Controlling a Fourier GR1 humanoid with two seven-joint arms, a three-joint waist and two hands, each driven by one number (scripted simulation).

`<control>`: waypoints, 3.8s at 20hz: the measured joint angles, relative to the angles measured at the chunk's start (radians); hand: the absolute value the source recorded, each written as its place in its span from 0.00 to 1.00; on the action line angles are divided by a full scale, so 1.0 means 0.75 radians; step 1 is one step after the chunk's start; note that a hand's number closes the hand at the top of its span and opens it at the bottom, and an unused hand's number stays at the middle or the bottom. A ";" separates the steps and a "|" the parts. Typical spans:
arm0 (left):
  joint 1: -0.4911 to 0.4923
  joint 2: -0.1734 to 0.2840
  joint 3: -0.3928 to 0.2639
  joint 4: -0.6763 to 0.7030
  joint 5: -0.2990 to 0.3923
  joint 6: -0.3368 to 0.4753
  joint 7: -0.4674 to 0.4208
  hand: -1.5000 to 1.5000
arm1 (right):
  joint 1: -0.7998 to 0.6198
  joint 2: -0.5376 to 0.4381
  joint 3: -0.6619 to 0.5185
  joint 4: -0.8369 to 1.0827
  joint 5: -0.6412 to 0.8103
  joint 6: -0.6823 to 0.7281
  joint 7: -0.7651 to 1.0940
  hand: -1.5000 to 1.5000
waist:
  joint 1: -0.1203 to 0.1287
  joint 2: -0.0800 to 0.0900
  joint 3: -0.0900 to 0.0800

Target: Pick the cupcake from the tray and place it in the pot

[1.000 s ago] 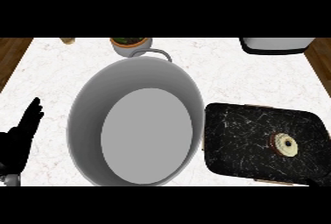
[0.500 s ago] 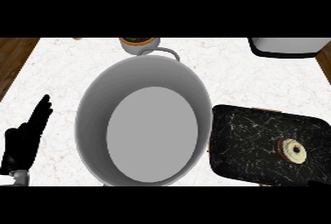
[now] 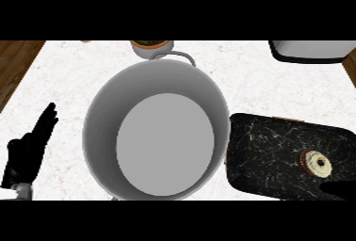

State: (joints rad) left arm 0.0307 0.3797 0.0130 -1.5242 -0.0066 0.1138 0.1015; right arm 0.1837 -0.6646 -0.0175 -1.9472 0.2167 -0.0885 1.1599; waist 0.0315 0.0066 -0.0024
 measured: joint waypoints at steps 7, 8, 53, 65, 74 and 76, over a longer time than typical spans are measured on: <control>-0.029 -0.015 0.006 -0.006 -0.018 0.009 0.030 0.50 | -0.208 0.004 0.077 0.205 -0.072 0.085 0.033 0.00 | -0.008 -0.003 0.002; -0.020 -0.012 0.013 0.004 -0.016 0.002 0.013 0.50 | -0.229 0.007 0.086 0.238 -0.074 0.094 0.033 0.00 | -0.010 -0.003 0.002; -0.007 -0.099 0.156 -0.006 -0.107 -0.109 0.019 0.50 | -0.457 0.273 0.135 0.742 0.194 0.280 -0.143 1.00 | -0.042 -0.014 -0.004; -0.040 -0.034 0.137 0.026 -0.114 -0.192 0.023 0.50 | -0.854 0.721 1.098 0.449 0.637 0.431 -0.258 1.00 | 0.135 -0.029 -0.008; -0.032 -0.047 0.167 0.058 -0.094 -0.187 0.003 0.50 | -1.174 0.841 1.456 0.247 1.018 0.308 -0.091 1.00 | 0.033 -0.043 -0.003; -0.042 -0.064 0.154 0.044 -0.101 -0.175 0.017 0.50 | -1.208 0.851 1.486 0.202 1.053 0.267 -0.054 1.00 | 0.025 -0.040 -0.001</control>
State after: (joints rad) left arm -0.0008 0.3321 0.1289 -1.4911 -0.0821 -0.0172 0.1144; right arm -0.7221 -0.0265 1.0970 -1.7955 1.0066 0.1118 1.1195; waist 0.0501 -0.0237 -0.0035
